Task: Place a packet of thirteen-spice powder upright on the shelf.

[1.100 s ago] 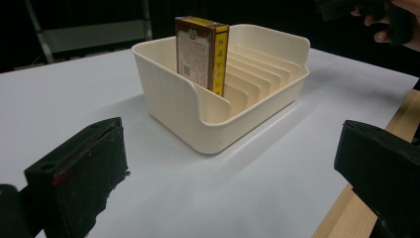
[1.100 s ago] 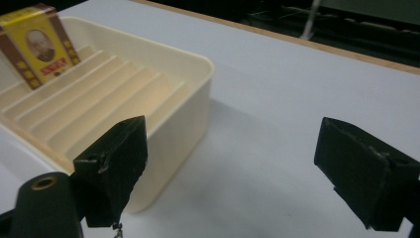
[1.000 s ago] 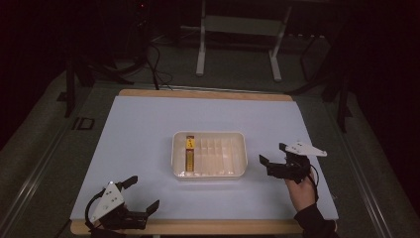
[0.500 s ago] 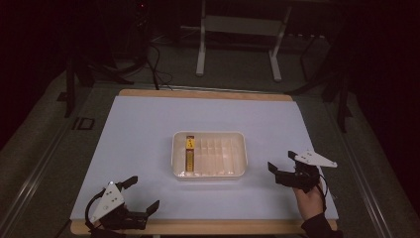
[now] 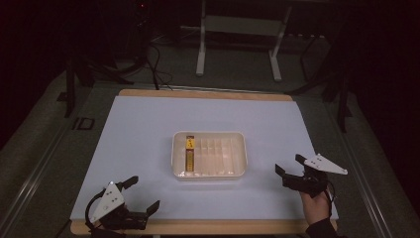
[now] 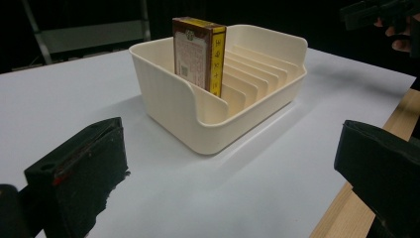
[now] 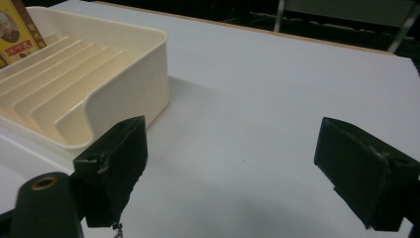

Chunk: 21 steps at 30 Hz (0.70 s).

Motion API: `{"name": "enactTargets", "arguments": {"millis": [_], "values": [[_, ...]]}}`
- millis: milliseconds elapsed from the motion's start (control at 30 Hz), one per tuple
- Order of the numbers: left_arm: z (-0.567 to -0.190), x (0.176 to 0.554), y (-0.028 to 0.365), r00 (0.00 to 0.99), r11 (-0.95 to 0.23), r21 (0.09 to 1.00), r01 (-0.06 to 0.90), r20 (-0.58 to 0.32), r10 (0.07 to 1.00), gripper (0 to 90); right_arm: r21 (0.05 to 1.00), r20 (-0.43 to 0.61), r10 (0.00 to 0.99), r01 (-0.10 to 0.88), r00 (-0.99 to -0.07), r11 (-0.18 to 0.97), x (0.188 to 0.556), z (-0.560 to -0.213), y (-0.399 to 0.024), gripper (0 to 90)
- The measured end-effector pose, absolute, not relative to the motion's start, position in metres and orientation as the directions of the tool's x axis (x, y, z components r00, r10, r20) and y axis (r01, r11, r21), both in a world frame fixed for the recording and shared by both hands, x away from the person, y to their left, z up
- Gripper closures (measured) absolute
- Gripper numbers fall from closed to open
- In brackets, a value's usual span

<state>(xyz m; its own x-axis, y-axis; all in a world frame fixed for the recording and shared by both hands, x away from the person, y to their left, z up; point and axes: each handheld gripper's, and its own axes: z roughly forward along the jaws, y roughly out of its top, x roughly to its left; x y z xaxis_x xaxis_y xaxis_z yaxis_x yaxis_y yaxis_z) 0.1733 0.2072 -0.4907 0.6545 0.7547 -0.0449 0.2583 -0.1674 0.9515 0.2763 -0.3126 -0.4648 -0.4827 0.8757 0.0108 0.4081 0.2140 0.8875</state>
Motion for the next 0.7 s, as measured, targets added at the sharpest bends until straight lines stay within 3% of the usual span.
{"name": "enactTargets", "arguments": {"millis": [700], "values": [[-0.4907,0.1735,0.2066,0.659,-0.168,0.951,0.259,-0.047,0.751,0.1,0.871,-0.008,0.861,0.42,-0.508,0.256,0.2796,-0.4685,-0.307,13.3]]}}
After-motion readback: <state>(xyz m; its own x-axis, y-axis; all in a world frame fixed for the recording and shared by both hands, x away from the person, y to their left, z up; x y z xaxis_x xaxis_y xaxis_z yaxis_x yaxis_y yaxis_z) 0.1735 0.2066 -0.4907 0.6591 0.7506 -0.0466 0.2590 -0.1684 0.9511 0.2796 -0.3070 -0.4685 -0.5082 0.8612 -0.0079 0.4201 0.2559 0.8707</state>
